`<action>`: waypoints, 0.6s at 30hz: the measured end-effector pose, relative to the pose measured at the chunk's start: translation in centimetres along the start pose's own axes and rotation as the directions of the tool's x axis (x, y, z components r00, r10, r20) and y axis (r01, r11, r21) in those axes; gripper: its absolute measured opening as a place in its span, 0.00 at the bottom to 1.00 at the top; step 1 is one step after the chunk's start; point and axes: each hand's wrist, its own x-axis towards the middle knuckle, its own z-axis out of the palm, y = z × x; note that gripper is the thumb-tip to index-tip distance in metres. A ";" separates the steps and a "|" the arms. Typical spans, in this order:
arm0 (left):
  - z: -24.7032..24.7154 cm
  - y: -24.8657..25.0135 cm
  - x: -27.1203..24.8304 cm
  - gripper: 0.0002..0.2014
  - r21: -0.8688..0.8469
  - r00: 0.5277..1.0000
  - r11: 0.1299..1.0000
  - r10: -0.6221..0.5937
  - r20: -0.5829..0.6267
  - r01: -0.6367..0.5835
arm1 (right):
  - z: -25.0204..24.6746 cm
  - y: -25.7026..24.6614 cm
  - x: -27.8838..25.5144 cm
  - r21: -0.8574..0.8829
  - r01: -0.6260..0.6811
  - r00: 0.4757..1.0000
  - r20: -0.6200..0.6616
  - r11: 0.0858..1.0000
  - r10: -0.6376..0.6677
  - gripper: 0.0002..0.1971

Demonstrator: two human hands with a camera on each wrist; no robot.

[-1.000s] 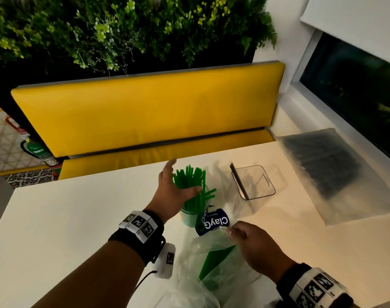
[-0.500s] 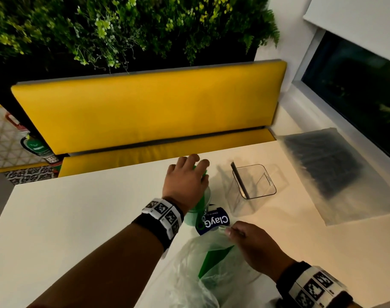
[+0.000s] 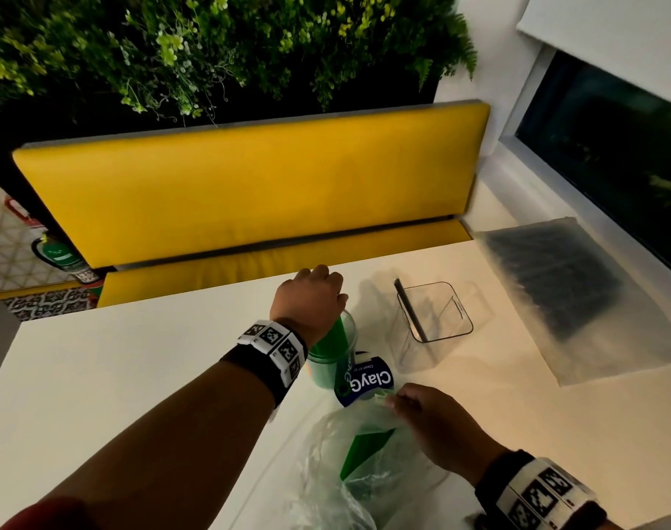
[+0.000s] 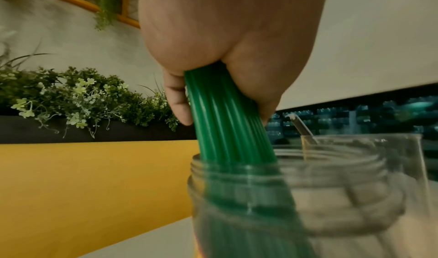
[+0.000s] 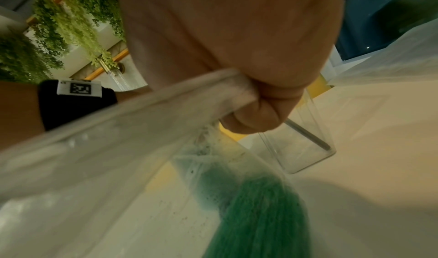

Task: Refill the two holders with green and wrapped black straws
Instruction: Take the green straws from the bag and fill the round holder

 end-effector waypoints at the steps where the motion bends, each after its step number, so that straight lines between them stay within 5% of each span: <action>1: -0.4 0.0 0.0 0.20 0.017 0.999 1.000 -0.011 0.033 0.011 | 0.0 0.1 0.0 0.001 -0.001 1.000 0.002 1.000 0.001 0.16; 2: -1.0 -0.1 -0.2 0.24 0.019 0.999 0.999 -0.032 0.032 0.031 | 0.0 0.1 0.0 0.009 0.001 1.000 -0.001 1.000 -0.001 0.16; 4: -3.4 0.4 -1.3 0.27 -0.058 0.986 0.998 -0.041 -0.162 0.032 | -0.2 -0.1 0.0 0.031 0.013 1.000 -0.012 0.999 -0.013 0.15; 6: -5.5 1.7 -4.2 0.20 -0.179 0.905 0.969 0.084 -0.417 -0.173 | -0.3 -0.3 0.1 0.062 0.021 0.999 -0.030 0.998 -0.019 0.14; 7: -6.0 2.7 -6.2 0.15 -0.228 0.876 0.923 0.184 -0.446 -0.310 | -0.3 -0.4 0.2 0.081 0.028 0.999 -0.047 0.996 -0.024 0.14; 9: -5.3 5.2 -10.8 0.12 -0.407 0.914 0.820 0.333 -0.232 -0.402 | -0.2 -0.2 0.5 0.123 0.062 0.995 -0.079 0.990 -0.052 0.15; 12: -0.7 7.8 -14.5 0.13 -0.614 0.925 0.790 0.228 0.303 0.007 | 0.3 -0.2 0.8 0.131 0.078 0.996 -0.061 0.988 -0.071 0.09; 15: 4.5 8.0 -14.6 0.14 -0.678 0.891 0.687 0.096 0.443 0.263 | 1.0 -0.7 0.7 0.163 0.093 0.995 0.014 0.982 -0.097 0.05; 18: 7.9 8.6 -14.3 0.12 -0.595 0.833 0.754 0.120 0.540 0.278 | 1.4 -1.2 0.2 0.244 0.087 0.989 0.093 0.966 -0.113 0.09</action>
